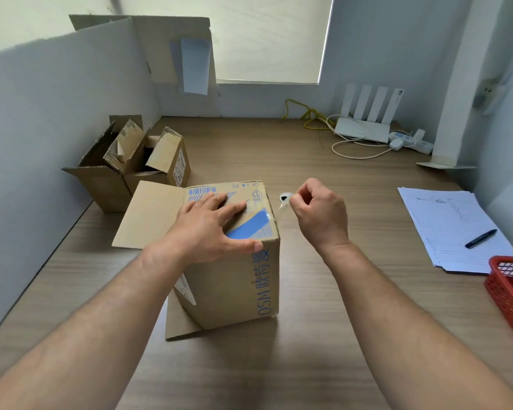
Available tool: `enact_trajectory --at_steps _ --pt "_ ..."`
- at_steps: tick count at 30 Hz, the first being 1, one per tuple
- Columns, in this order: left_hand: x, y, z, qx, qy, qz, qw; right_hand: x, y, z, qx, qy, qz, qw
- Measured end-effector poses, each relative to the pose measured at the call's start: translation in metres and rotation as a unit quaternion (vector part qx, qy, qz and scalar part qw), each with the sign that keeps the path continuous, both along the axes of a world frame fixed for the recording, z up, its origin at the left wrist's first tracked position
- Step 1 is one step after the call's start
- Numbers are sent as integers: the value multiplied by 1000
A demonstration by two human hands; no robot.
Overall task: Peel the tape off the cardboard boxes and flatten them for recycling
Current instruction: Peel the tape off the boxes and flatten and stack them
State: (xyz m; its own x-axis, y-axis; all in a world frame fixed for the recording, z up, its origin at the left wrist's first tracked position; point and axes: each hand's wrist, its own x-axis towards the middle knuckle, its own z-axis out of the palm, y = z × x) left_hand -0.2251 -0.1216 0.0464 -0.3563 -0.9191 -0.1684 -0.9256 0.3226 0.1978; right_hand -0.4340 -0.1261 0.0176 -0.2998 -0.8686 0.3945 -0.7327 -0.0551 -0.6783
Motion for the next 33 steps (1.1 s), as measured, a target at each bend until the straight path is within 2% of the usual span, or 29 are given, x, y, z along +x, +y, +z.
enact_trajectory --at_steps 3,8,10,13,15,17,21,25,29,33 --pt "12 17 -14 -32 -6 -28 999 5 1 -6 51 -151 2 987" --pt "21 35 -17 -43 0 -46 998 7 2 3 96 -325 0 941" --pt "22 38 -16 -44 1 -53 998 10 3 6 106 -399 10 911" --pt "22 40 -15 -47 5 -55 997 9 5 11 120 -520 39 845" --pt "21 41 -14 -43 1 -52 998 7 9 14 125 -571 62 809" --pt "20 40 -14 -38 -3 -50 998 5 11 13 122 -547 65 826" --pt "18 38 -13 -34 -7 -49 998 2 16 1 63 -384 48 920" --pt "15 37 -12 -32 -6 -33 999 8 25 -3 73 -308 129 940" --pt "7 35 -14 -71 -22 -9 997 24 29 -4 75 -60 156 983" --pt "4 36 -14 -82 -29 4 996 28 25 -2 71 45 144 986"
